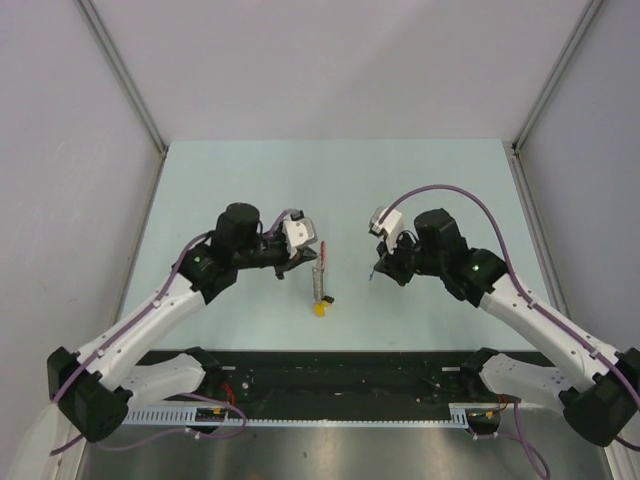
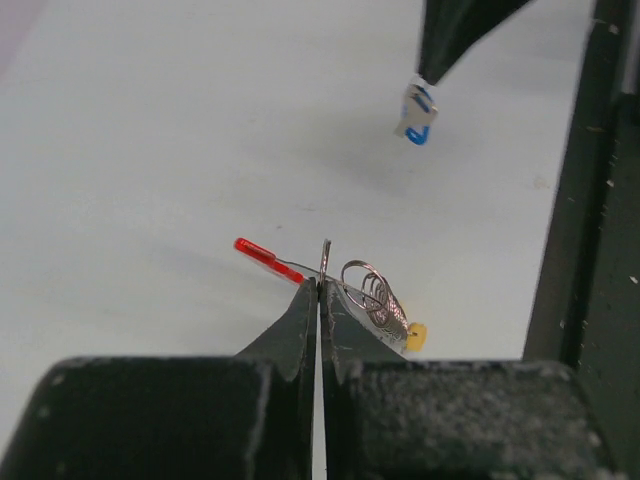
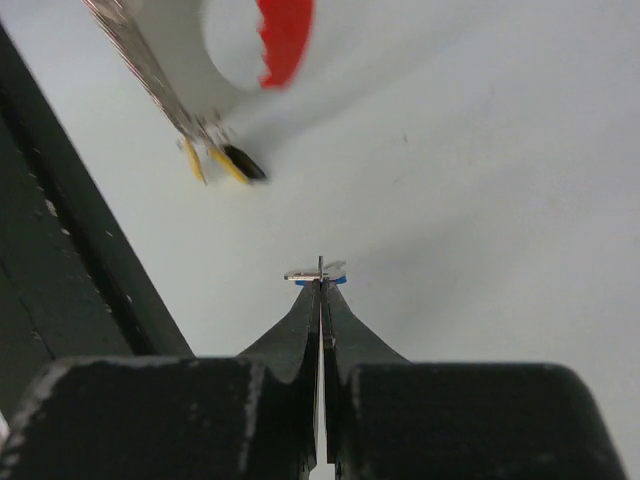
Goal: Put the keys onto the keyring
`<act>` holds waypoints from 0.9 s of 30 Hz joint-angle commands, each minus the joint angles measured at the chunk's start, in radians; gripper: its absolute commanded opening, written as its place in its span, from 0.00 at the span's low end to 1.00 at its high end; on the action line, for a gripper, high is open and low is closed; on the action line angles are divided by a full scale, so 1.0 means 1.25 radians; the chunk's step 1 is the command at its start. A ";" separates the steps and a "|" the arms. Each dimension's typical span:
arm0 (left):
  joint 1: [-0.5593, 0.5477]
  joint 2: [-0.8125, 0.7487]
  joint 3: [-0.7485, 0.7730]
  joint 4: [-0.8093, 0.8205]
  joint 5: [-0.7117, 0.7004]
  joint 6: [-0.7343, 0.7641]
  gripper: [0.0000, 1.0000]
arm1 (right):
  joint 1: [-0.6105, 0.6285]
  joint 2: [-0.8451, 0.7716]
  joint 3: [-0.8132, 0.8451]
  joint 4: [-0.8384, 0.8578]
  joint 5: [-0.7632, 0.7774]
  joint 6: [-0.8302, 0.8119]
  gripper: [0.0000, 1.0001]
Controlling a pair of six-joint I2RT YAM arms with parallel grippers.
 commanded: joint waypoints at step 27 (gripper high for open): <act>0.017 -0.346 -0.158 0.071 -0.465 -0.142 0.00 | 0.085 0.637 0.310 -0.342 0.212 -0.136 0.00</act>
